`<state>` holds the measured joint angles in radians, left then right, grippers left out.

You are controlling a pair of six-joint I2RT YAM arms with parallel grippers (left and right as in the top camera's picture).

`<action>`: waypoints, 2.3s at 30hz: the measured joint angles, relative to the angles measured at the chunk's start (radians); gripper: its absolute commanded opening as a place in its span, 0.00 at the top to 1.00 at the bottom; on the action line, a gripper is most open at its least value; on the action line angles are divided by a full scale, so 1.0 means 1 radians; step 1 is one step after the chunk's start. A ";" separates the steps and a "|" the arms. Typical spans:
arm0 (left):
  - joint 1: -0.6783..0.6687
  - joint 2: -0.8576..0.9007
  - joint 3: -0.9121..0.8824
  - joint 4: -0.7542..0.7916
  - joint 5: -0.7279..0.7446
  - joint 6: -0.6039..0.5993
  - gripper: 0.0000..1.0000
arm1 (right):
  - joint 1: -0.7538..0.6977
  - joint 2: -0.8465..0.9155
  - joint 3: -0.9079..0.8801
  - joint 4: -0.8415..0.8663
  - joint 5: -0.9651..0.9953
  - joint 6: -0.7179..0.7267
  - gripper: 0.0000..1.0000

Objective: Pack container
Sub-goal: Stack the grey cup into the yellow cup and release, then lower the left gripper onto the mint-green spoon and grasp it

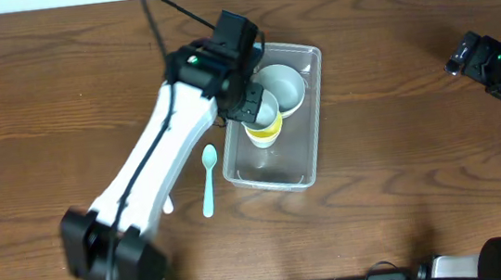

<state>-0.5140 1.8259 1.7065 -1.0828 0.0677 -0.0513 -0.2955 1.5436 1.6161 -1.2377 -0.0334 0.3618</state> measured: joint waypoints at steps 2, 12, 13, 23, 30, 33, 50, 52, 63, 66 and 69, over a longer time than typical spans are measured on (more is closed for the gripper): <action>0.000 0.041 0.000 0.006 0.000 0.000 0.93 | 0.000 0.000 0.000 0.000 0.000 0.000 0.01; 0.000 0.179 0.000 0.007 -0.004 0.001 0.63 | 0.000 0.000 0.000 0.000 0.000 0.000 0.01; 0.000 0.181 0.000 0.004 -0.004 -0.001 0.61 | 0.000 0.000 0.000 0.000 0.000 0.000 0.01; 0.000 0.028 0.022 -0.021 -0.027 -0.027 0.46 | 0.000 0.000 0.000 0.000 0.000 0.000 0.01; 0.010 -0.106 0.057 -0.105 -0.103 -0.034 0.94 | 0.000 0.000 0.000 0.000 0.000 0.000 0.01; 0.025 -0.098 0.014 -0.101 -0.116 -0.034 0.94 | 0.000 0.000 0.000 0.000 0.000 0.000 0.01; 0.083 -0.032 -0.349 0.124 -0.045 -0.076 0.94 | 0.000 0.000 0.000 0.000 0.000 0.000 0.01; 0.077 -0.032 -0.349 0.135 -0.011 -0.080 0.94 | 0.000 0.000 0.000 0.000 0.000 0.000 0.01; 0.006 -0.032 -0.349 0.151 0.043 -0.184 0.94 | 0.000 0.000 0.000 0.000 0.000 0.000 0.01; -0.006 -0.032 -0.349 0.154 0.056 -0.209 0.94 | 0.000 0.000 0.000 0.000 0.000 0.000 0.01; -0.011 -0.032 -0.349 0.153 0.061 -0.219 0.89 | 0.000 0.000 0.000 0.000 0.000 0.000 0.01</action>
<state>-0.5251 1.7935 1.3575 -0.9298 0.1284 -0.2707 -0.2955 1.5436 1.6157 -1.2373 -0.0334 0.3618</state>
